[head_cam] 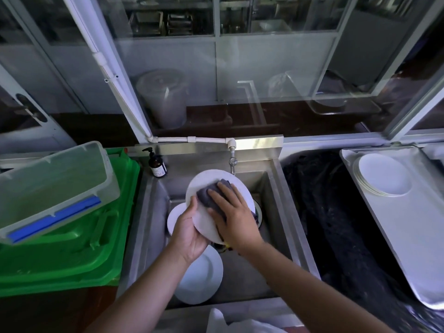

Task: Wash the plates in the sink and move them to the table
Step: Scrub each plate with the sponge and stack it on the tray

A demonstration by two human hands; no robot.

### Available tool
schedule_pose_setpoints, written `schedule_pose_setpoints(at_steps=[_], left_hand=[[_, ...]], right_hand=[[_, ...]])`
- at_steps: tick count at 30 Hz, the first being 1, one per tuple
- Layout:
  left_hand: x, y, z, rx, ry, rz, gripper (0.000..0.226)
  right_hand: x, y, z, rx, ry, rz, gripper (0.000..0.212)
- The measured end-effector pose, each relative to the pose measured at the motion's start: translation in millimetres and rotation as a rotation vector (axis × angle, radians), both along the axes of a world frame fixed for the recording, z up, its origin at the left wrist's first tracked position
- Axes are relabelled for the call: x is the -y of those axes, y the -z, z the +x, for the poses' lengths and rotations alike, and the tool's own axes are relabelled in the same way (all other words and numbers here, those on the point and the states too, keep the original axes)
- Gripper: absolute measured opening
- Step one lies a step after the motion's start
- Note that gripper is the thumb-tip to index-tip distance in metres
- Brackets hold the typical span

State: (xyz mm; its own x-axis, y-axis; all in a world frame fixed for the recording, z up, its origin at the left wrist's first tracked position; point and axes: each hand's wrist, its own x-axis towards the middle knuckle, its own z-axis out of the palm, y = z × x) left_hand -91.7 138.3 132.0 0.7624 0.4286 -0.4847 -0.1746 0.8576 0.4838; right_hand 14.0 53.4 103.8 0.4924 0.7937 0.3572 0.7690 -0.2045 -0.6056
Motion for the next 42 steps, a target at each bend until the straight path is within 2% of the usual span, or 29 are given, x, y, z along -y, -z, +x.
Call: schedule_pose_setpoints(at_steps=[6,8,11,14,15,18,20,24,28,32,37,40,42], left_hand=[[6,4,-2,-0.046,0.113,0.053,0.062],[12,0,4,-0.065,0.139,0.098,0.061],[13,1,6,-0.082,0.129,0.087,0.057],[8,2,-3,-0.054,0.128,0.047,0.057],[6,1,-6,-0.040,0.116,0.041,0.059],[3,1,-8,-0.023,0.094,0.033,0.061],[2,3,-5,-0.023,0.043,-0.005,0.062],[-8,8,2,0.014,-0.055,-0.043,0.067],[-27,23,3,0.016,-0.063,-0.093,0.075],[-25,28,8,0.035,-0.110,-0.200,0.072],[-24,33,13,-0.195,-0.175,-0.205,0.045],[-24,48,6,-0.436,0.004,-0.099,0.027],[-22,56,2,-0.636,0.198,0.069,0.048]], right_hand=[[-3,-14,56,-0.411,0.320,-0.033,0.040],[-10,-16,39,-0.267,0.275,-0.049,0.041],[-15,-16,11,-0.082,0.068,0.011,0.044],[-6,-7,37,0.031,-0.041,0.010,0.045],[-1,-5,50,-0.035,0.008,-0.017,0.044],[7,-1,70,-0.401,0.225,-0.095,0.042],[11,4,59,-0.436,0.279,-0.091,0.042],[20,18,10,-0.156,0.204,-0.003,0.053],[36,39,-9,0.118,-0.079,-0.046,0.086],[36,47,9,0.251,-0.070,0.008,0.060],[32,44,27,0.331,-0.055,-0.035,0.055],[28,40,41,0.314,-0.077,-0.119,0.049],[26,36,46,0.324,-0.123,-0.183,0.047]])
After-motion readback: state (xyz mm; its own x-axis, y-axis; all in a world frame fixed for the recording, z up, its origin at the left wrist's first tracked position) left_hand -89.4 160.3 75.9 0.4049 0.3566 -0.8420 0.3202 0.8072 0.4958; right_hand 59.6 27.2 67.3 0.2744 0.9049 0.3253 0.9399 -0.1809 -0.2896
